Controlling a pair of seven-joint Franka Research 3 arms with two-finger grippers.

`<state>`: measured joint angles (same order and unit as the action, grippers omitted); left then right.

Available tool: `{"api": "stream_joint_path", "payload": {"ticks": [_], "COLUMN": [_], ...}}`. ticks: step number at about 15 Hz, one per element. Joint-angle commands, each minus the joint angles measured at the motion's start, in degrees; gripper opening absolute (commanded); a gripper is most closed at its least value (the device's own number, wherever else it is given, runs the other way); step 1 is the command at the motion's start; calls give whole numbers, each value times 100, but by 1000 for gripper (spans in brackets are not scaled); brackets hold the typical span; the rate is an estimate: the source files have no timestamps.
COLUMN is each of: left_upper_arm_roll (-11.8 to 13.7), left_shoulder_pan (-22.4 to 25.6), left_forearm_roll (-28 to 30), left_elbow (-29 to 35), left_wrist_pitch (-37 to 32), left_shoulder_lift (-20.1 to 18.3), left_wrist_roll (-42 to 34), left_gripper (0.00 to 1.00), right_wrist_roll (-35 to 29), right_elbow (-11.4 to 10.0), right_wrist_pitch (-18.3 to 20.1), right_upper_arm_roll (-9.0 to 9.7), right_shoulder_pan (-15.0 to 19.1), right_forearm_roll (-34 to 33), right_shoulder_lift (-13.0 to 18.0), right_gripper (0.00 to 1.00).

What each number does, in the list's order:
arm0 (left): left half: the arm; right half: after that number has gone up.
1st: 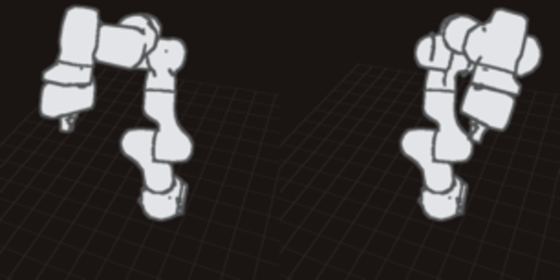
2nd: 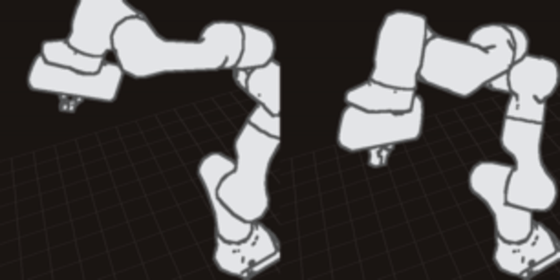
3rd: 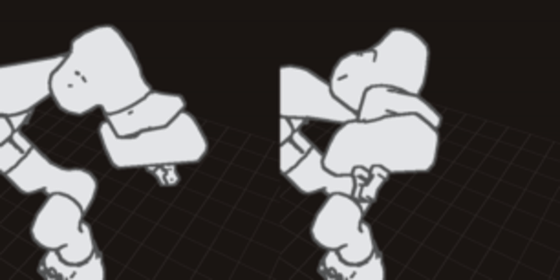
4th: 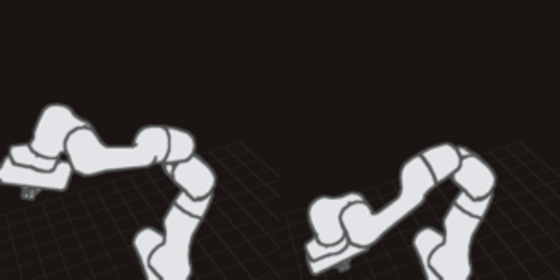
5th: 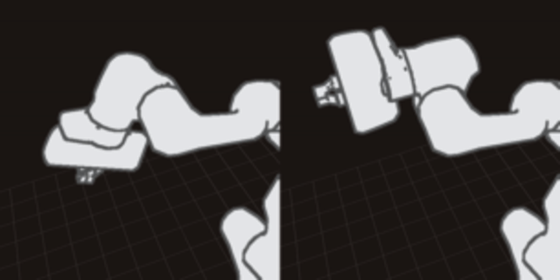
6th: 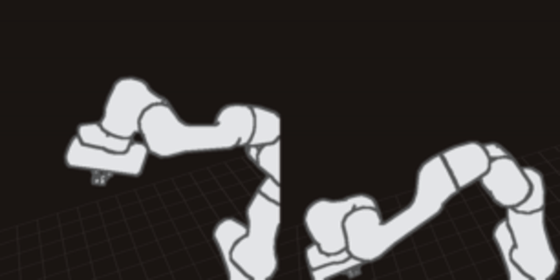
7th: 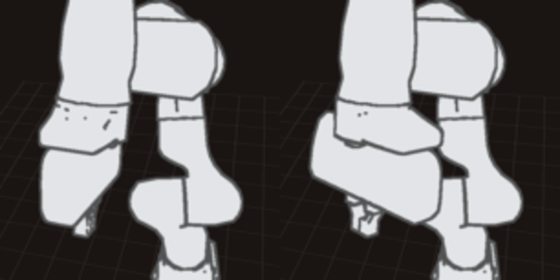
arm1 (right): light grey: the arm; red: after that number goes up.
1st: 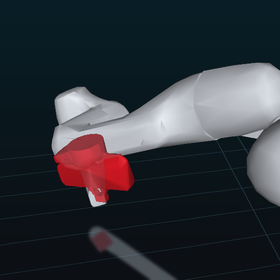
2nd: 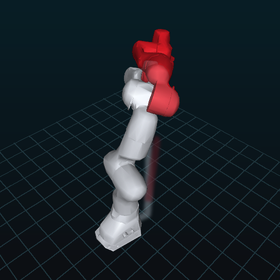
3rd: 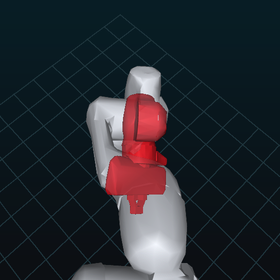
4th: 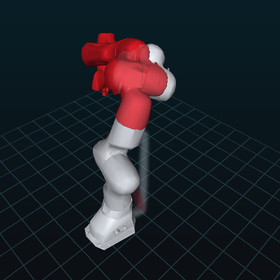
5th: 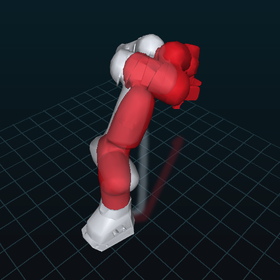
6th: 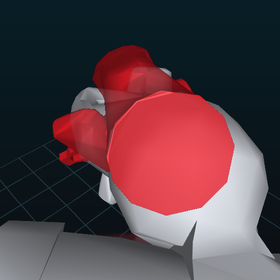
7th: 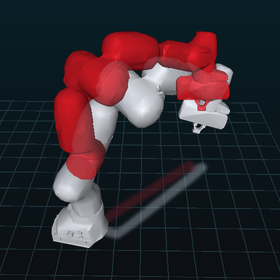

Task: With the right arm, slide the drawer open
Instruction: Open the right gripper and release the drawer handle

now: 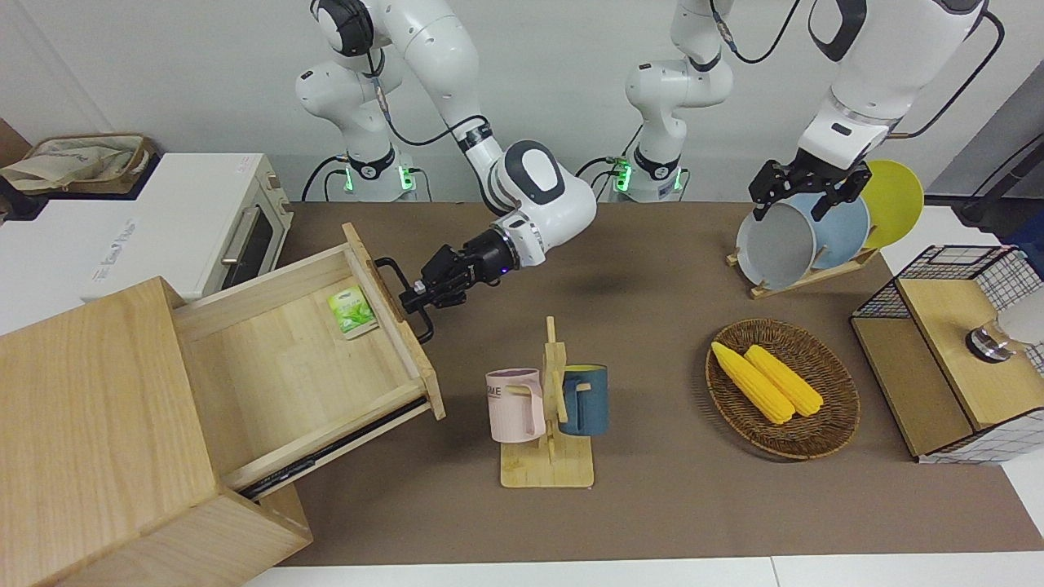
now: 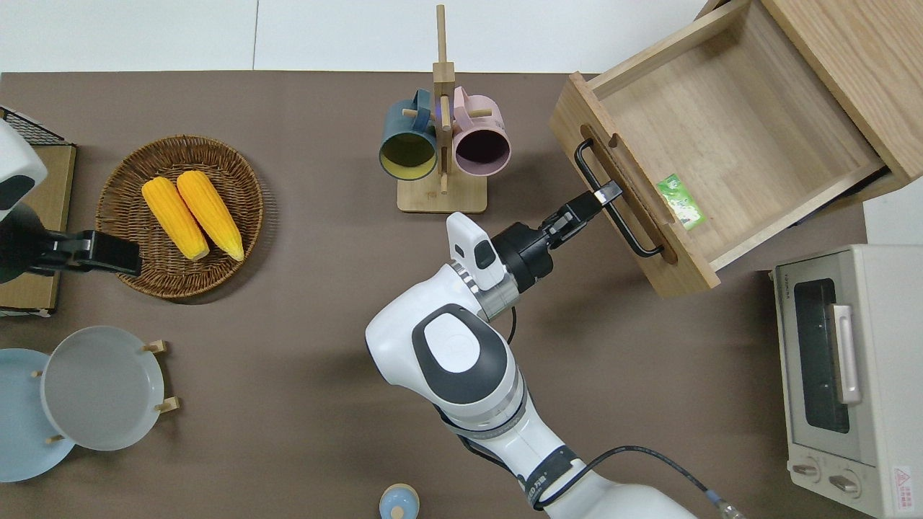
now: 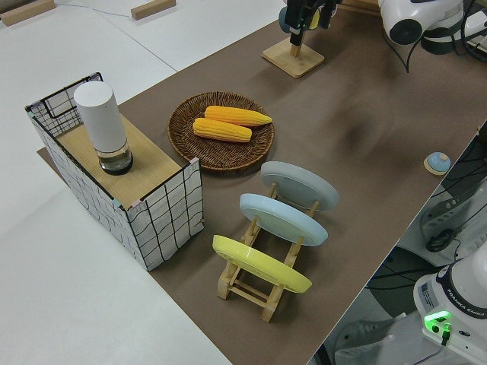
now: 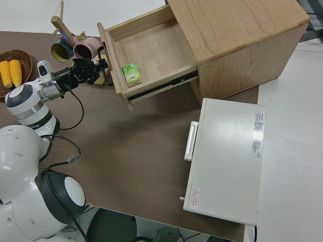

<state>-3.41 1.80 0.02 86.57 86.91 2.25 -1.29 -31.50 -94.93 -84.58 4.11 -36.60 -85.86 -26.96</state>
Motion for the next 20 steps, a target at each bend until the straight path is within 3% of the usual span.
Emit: {"api": "stream_joint_path", "payload": {"ticks": [1,3,6,7,15,17,20], "left_upper_arm_roll": [-37,-37,-37,-37,-37,-37,-37], "left_shoulder_pan": [22,22,22,22,22,22,22], "left_forearm_roll": [-98,-98,-98,-98,-98,-98,-98], "left_elbow": [-149,-149,-149,-149,-149,-149,-149], "left_wrist_pitch": [-113,-113,-113,-113,-113,-113,-113], "left_shoulder_lift": [65,65,65,65,65,65,65], "left_wrist_roll": [-56,-56,-56,-56,-56,-56,-56], "left_gripper": [993,993,993,993,993,993,993], "right_wrist_roll": [205,205,127,126,-66,-233,-375], "right_elbow": [115,115,124,176,273,317,694], "right_wrist_pitch": [55,55,64,82,91,82,91], "right_upper_arm_roll": [-33,-42,-51,-59,-130,-130,-130], "right_shoulder_pan": [-49,-58,-58,-58,-145,-215,-365], "right_forearm_roll": [-63,-54,-19,103,332,656,1428], "right_shoulder_lift": [-37,-37,-37,-28,-19,7,50], "right_gripper": [8,79,642,997,987,987,985]}}
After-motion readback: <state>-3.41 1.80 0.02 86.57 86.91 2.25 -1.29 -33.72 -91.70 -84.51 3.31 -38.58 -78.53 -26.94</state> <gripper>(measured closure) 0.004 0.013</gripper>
